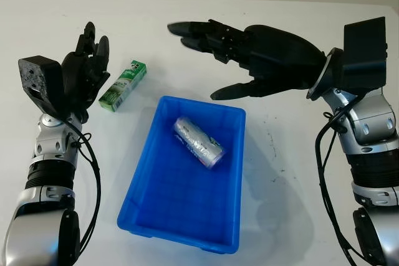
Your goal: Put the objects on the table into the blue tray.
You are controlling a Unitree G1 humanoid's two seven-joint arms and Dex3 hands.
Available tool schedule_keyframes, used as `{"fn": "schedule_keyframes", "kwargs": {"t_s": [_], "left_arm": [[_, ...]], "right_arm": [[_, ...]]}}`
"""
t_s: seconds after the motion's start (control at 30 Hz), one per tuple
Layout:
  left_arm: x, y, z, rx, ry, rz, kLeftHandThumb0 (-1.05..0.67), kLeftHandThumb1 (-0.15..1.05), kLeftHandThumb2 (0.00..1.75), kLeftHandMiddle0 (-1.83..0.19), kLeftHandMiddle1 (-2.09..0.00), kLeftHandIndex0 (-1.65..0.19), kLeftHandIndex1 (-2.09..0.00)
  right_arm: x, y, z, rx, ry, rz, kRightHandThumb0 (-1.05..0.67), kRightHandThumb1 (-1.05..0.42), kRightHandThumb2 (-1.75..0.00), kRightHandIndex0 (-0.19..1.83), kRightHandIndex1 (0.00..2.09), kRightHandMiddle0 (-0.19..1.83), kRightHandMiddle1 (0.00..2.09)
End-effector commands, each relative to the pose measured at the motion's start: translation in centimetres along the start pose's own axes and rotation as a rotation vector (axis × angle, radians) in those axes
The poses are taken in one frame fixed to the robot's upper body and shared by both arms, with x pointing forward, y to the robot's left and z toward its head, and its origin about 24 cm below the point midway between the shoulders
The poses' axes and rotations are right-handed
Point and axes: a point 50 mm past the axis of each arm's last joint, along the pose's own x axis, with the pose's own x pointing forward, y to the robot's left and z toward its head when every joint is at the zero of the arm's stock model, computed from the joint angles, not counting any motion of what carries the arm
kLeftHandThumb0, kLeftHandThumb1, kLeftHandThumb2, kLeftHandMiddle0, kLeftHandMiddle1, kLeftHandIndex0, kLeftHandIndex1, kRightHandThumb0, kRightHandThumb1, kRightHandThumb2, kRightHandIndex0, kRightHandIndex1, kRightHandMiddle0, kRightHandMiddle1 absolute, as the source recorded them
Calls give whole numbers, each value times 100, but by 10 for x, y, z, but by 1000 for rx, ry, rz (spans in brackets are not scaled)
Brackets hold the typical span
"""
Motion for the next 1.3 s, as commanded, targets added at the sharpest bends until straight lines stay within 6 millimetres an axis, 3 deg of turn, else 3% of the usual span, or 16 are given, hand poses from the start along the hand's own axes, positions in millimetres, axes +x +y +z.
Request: {"fn": "schedule_keyframes", "kwargs": {"t_s": [0.0,0.1,0.37,0.57,0.83,1.07,1.23,1.27], "left_arm": [[2,0,3,-4,-13,-2,-73,105,58,19,-4,18,-5],[2,0,3,-8,-13,2,-74,105,58,19,-4,18,-5],[2,3,5,3,-12,-2,-74,105,58,19,-3,19,-4],[3,6,8,19,-6,9,-74,105,56,18,-4,18,-3],[5,11,21,132,4,0,-69,105,52,18,-5,17,-5],[12,18,48,495,113,-75,-71,105,50,14,-6,14,-6],[18,17,70,705,139,-85,-68,105,36,10,-7,14,-6],[18,17,76,768,148,-75,-69,105,32,0,-10,10,-7]], "right_arm": [[-3,-6,0,-22,-38,-94,-92,-105,-51,-19,0,-19,0],[-4,-13,-9,20,-57,-212,-92,-105,-71,-19,0,-19,0],[-23,-37,-60,274,113,-609,-81,-105,-72,-19,0,-19,0],[-33,-41,-78,320,216,-701,-74,-105,-73,-19,0,-19,0],[-37,-35,-87,316,266,-707,-66,-105,-79,-19,0,-19,0],[-38,-27,-92,298,322,-704,-65,-105,-77,-19,0,-19,0],[-36,-22,-95,294,334,-682,-64,-105,-77,-19,0,-19,0],[-36,-21,-95,294,333,-680,-65,-105,-76,-19,0,-19,0]]}}
